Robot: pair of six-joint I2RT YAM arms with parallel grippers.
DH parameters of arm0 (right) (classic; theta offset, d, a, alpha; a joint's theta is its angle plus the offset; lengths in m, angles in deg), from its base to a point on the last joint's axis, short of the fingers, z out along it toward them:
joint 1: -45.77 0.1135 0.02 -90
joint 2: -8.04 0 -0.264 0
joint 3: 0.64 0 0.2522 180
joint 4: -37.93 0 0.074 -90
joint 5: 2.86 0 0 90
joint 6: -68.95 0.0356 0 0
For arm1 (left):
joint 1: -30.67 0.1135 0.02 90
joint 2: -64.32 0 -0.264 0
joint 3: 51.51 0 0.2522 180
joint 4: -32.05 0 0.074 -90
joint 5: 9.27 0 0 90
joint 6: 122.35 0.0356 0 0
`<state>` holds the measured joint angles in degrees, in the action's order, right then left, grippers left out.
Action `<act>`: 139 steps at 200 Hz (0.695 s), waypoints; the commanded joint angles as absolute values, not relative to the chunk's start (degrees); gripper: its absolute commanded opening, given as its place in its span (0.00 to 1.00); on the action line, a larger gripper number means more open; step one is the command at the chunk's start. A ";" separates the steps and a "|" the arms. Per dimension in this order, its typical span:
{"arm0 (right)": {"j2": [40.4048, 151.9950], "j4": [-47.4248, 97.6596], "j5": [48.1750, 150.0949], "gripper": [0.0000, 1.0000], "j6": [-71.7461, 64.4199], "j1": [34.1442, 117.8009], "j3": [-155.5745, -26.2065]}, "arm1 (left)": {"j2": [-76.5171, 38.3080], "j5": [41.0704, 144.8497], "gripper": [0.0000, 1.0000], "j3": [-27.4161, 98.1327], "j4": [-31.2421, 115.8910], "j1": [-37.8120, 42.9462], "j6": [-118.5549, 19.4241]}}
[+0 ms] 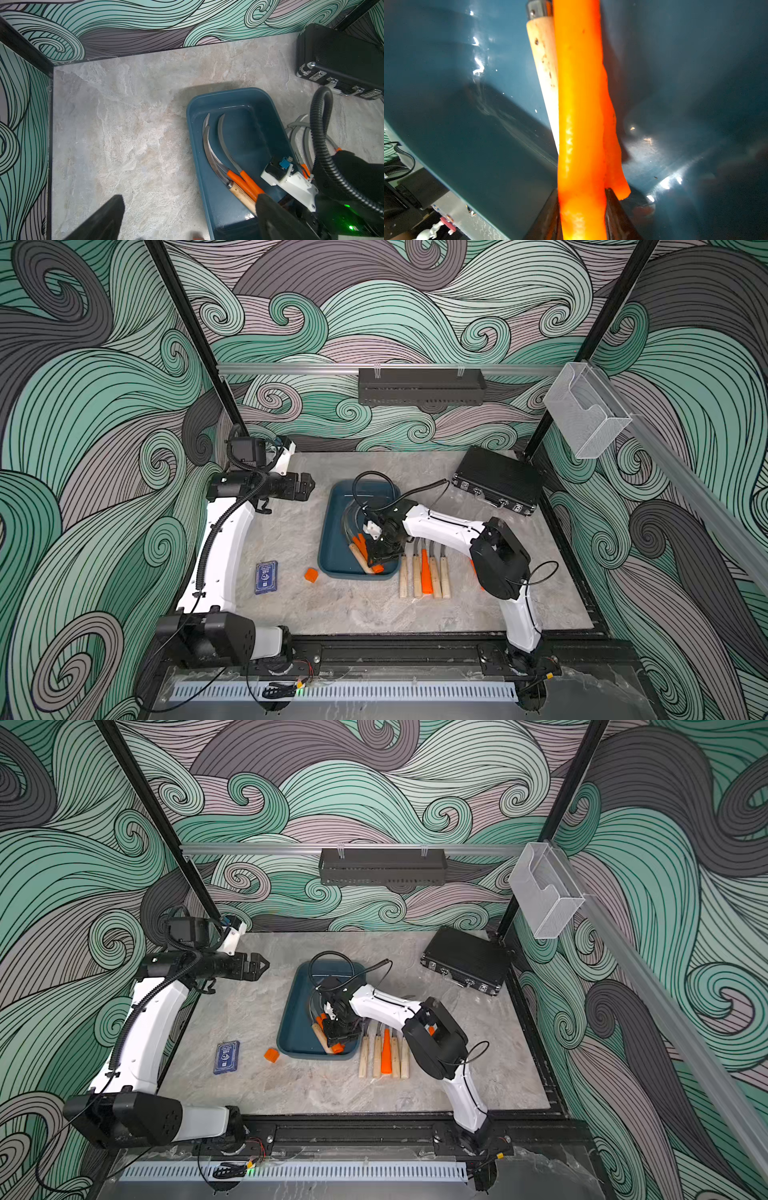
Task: Put small sickles into storage boxes
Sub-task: Place the sickle in the storage box.
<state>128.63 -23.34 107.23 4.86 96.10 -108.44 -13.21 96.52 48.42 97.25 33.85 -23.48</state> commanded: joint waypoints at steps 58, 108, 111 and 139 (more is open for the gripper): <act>127.91 -24.70 103.01 0.45 4.84 97.01 -110.75 | -13.24 98.57 0.99 51.18 96.65 33.57 -22.77; 123.28 -23.71 98.62 0.45 3.65 97.01 -110.03 | -13.52 98.24 0.99 53.26 97.21 33.57 -22.78; 123.08 -23.71 98.28 0.45 3.51 97.01 -110.03 | -13.50 98.22 0.98 53.35 97.29 33.54 -22.78; 120.78 -23.73 94.54 0.46 2.75 96.91 -109.46 | -13.34 98.13 0.99 54.34 97.75 33.57 -23.20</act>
